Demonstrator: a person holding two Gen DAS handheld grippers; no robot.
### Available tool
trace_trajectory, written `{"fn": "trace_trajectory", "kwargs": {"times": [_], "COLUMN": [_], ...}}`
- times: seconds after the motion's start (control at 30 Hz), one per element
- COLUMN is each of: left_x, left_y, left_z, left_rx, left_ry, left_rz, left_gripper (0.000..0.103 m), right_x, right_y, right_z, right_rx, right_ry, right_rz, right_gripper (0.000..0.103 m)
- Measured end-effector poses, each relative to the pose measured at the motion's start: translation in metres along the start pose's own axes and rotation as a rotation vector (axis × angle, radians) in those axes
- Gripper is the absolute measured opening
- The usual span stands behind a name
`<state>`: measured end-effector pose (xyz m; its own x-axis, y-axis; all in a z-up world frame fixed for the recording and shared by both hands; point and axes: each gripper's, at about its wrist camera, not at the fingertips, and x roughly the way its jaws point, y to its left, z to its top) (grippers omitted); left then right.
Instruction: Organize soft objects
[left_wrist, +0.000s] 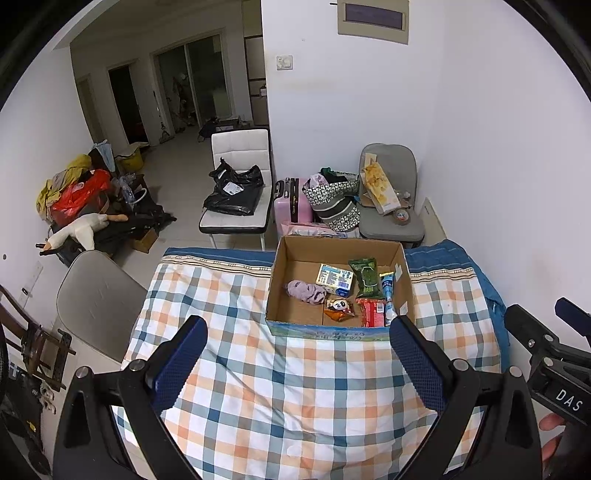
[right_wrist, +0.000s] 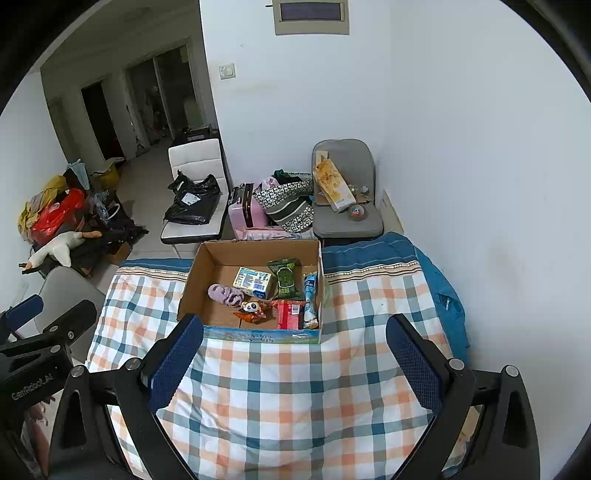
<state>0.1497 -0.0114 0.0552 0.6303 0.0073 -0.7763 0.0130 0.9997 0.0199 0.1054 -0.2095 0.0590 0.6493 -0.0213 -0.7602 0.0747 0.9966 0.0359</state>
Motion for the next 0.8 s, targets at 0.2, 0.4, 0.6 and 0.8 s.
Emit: {"fn": "trace_trajectory", "kwargs": {"times": [0.2, 0.4, 0.6, 0.8], "left_x": [0.001, 0.001, 0.001, 0.001], "left_y": [-0.001, -0.001, 0.0, 0.0], "left_z": [0.0, -0.001, -0.008, -0.009], "left_rx": [0.0, -0.002, -0.02, -0.021], "left_ry": [0.0, 0.002, 0.009, 0.008], "left_rz": [-0.001, -0.001, 0.007, 0.005], "left_gripper": [0.101, 0.101, 0.101, 0.101], "right_x": [-0.002, -0.001, 0.0, 0.001], "right_y": [0.001, 0.002, 0.005, 0.004], "right_z": [0.001, 0.001, 0.001, 0.001], "right_rx": [0.004, 0.0, -0.012, -0.016], "right_ry": [0.006, 0.008, 0.015, 0.015], "right_rz": [0.002, 0.006, 0.017, 0.018], "right_gripper": [0.101, 0.101, 0.101, 0.101]}}
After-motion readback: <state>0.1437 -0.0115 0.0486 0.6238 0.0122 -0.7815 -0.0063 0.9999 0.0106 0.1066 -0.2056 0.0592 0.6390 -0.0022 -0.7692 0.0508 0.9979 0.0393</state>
